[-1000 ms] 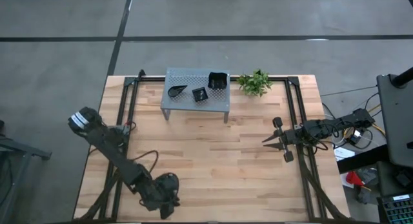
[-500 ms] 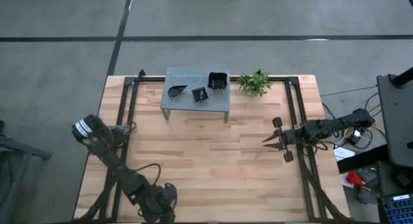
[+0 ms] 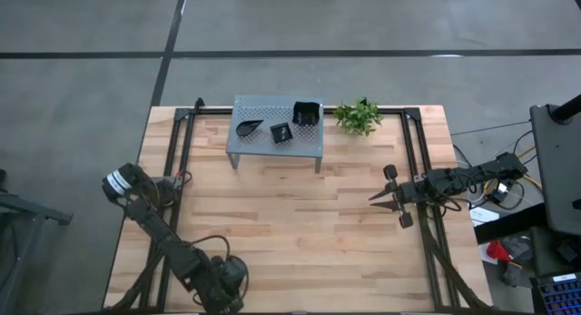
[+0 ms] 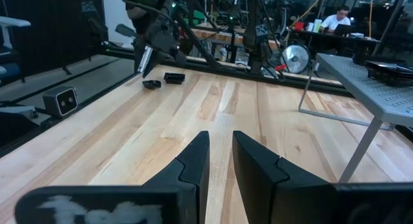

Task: Pick & Place Mini shaped plates
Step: Stack the black drop-shaped plate on top of the black drop-shaped plates on the shelf

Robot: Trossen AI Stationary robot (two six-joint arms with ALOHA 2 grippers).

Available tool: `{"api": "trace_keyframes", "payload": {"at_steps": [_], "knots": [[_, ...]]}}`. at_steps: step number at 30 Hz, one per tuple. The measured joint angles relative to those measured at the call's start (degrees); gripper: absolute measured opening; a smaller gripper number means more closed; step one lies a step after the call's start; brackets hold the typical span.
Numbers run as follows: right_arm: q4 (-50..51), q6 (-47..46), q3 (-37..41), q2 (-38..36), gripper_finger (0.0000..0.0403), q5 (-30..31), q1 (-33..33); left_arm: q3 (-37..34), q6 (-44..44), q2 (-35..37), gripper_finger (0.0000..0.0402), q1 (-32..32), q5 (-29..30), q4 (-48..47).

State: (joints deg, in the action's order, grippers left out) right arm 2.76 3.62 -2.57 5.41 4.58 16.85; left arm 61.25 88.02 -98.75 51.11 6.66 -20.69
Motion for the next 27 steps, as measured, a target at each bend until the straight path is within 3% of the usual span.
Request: {"api": "trace_keyframes", "payload": {"at_steps": [10,27], "knots": [[0.0,0.0,-0.02,0.0,0.0063,0.02,-0.01,10.6,-2.91,-5.89,0.0101,0.0,3.1,-17.33],[0.0,0.0,-0.02,0.0,0.0063,0.02,-0.01,22.66,-8.27,-16.04,0.0101,-0.11,1.96,-27.05]]}}
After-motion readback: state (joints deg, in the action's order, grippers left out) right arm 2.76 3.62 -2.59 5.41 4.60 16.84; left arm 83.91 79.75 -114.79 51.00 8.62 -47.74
